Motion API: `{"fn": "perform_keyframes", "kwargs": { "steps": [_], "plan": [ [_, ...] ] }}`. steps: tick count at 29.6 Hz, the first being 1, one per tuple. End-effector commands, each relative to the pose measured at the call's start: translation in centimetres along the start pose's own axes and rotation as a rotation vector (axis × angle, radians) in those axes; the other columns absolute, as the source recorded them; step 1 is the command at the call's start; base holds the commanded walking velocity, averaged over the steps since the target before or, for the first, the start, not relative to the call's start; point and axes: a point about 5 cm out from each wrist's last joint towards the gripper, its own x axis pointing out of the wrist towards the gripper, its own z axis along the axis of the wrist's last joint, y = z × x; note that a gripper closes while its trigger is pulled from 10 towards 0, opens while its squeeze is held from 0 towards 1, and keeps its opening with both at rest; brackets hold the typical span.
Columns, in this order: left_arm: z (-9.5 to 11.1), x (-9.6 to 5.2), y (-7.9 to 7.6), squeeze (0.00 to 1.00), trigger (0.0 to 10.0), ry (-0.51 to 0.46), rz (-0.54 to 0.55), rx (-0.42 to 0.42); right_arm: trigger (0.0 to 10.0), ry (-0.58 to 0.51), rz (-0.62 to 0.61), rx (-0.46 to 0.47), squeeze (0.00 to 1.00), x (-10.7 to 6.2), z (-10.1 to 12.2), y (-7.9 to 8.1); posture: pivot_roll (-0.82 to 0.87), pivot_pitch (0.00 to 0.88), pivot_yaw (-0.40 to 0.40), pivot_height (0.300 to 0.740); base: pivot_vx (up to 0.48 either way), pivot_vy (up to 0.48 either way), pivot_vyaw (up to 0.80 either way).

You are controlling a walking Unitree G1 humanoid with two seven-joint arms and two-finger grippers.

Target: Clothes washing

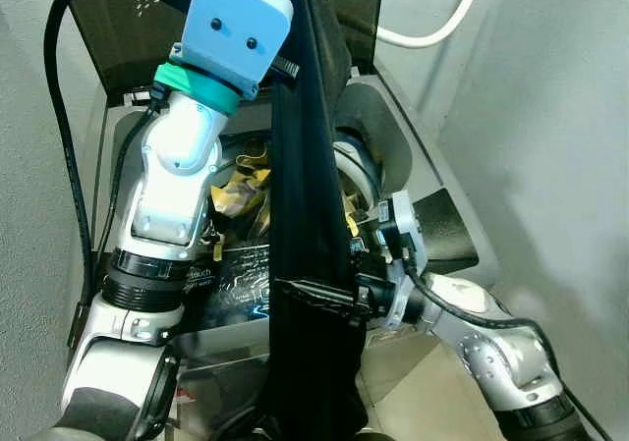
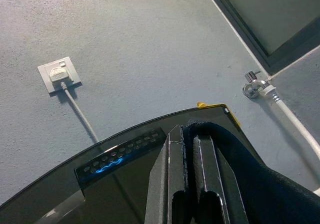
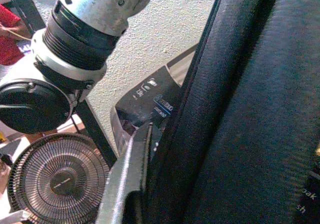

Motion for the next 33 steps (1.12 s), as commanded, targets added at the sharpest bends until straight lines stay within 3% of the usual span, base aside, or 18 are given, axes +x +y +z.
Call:
{"fn": "perform_keyframes", "kwargs": {
  "steps": [1, 10, 19, 22, 26, 27, 29, 30, 32, 33],
  "plan": [
    [0.3, 0.1, 0.2, 0.00, 10.0, -0.015, 0.016, 0.010, 0.0, 0.001, 0.008, 0.019, 0.00, -0.2, -0.1, 0.1, -0.05, 0.000, 0.062, 0.740, 0.000, 0.000, 0.00],
    [0.2, 0.1, 0.1, 0.00, 10.0, -0.017, 0.011, 0.010, 0.0, 0.011, 0.040, 0.025, 0.00, -0.7, 0.2, 0.3, -0.05, 0.000, 0.064, 0.740, 0.000, 0.000, 0.00],
    [0.2, 0.0, -0.1, 0.00, 10.0, -0.018, 0.007, 0.011, 0.0, 0.095, 0.143, 0.026, 0.00, -1.5, 0.0, 1.2, -0.05, 0.000, 0.062, 0.740, 0.000, 0.000, 0.00],
    [0.1, -0.1, -0.2, 0.00, 10.0, -0.013, 0.005, 0.009, 0.0, 0.096, 0.124, -0.043, 0.00, -1.1, 1.0, 0.7, -0.05, 0.000, 0.062, 0.740, 0.000, 0.000, 0.00],
    [0.1, -0.1, -0.3, 0.00, 10.0, -0.011, 0.004, 0.009, 0.0, 0.091, 0.113, -0.064, 0.00, -0.9, 1.3, 0.5, -0.05, 0.000, 0.062, 0.740, 0.000, 0.000, 0.00],
    [-0.2, -0.3, -0.4, 0.00, 10.0, 0.006, 0.001, 0.001, 0.0, 0.053, 0.051, -0.147, 0.00, 0.0, 2.7, -0.3, -0.05, 0.000, 0.062, 0.740, 0.000, 0.000, 0.00],
    [-0.2, -0.3, -0.4, 0.00, 10.0, 0.006, 0.001, 0.001, 0.0, 0.053, 0.051, -0.147, 0.00, 0.0, 2.7, -0.3, -0.05, 0.000, 0.062, 0.740, 0.000, 0.000, 0.00],
    [-0.6, -0.6, -0.6, 0.00, 10.0, 0.040, 0.005, -0.031, 3.8, 0.002, -0.022, -0.222, 0.00, 1.0, 4.3, -1.1, -0.05, 0.000, 0.061, 0.740, 0.000, 0.000, 0.00],
    [-0.6, -0.6, -0.6, 0.00, 10.0, 0.040, 0.005, -0.031, 3.8, 0.002, -0.022, -0.222, 0.00, 1.0, 4.3, -1.1, -0.05, 0.000, 0.061, 0.740, 0.000, 0.000, 0.00],
    [-1.2, -1.0, -0.8, 0.00, 10.0, 0.085, 0.013, -0.079, 10.0, -0.067, -0.104, -0.302, 0.00, 1.9, 6.1, -1.8, -0.05, 0.000, 0.060, 0.740, 0.000, 0.000, 0.00]
  ]
}}
